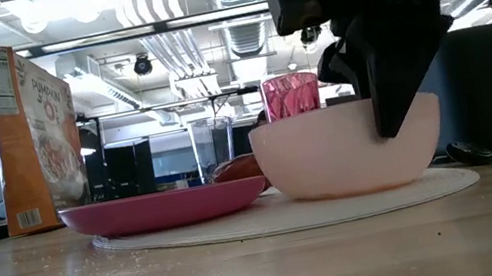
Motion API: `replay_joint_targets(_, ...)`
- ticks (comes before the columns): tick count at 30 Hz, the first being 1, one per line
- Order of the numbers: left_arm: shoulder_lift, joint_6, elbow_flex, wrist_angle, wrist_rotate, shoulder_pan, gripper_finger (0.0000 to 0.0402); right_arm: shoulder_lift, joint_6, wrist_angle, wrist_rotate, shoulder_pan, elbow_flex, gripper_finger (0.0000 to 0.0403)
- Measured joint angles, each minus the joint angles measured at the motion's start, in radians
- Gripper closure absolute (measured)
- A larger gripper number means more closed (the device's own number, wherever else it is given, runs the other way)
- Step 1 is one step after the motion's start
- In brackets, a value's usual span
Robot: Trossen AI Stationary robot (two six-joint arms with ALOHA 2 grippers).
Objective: Arrange a breakfast setting
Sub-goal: Adjust the orange bowl
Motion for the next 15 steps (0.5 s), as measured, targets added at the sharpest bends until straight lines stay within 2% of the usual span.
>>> replay_joint_targets(4,0.002,-0.001,0.0,-0.005,0.0,0.001,0.0267,-0.015,0.027,-0.004,-0.006,0.0,0.0,0.0301)
replay_joint_targets(7,0.002,-0.002,0.0,-0.005,0.0,0.001,0.0267,-0.05,0.074,-0.009,-0.056,-0.001,0.0,0.0286)
replay_joint_targets(12,0.002,-0.003,0.0,-0.005,0.0,0.001,0.0267,-0.143,0.178,-0.014,-0.072,0.0,0.0,0.0279)
replay_joint_targets(15,0.003,-0.01,0.0,-0.005,0.0,0.0,0.0267,-0.199,0.283,-0.055,-0.038,0.0,0.0,0.028)
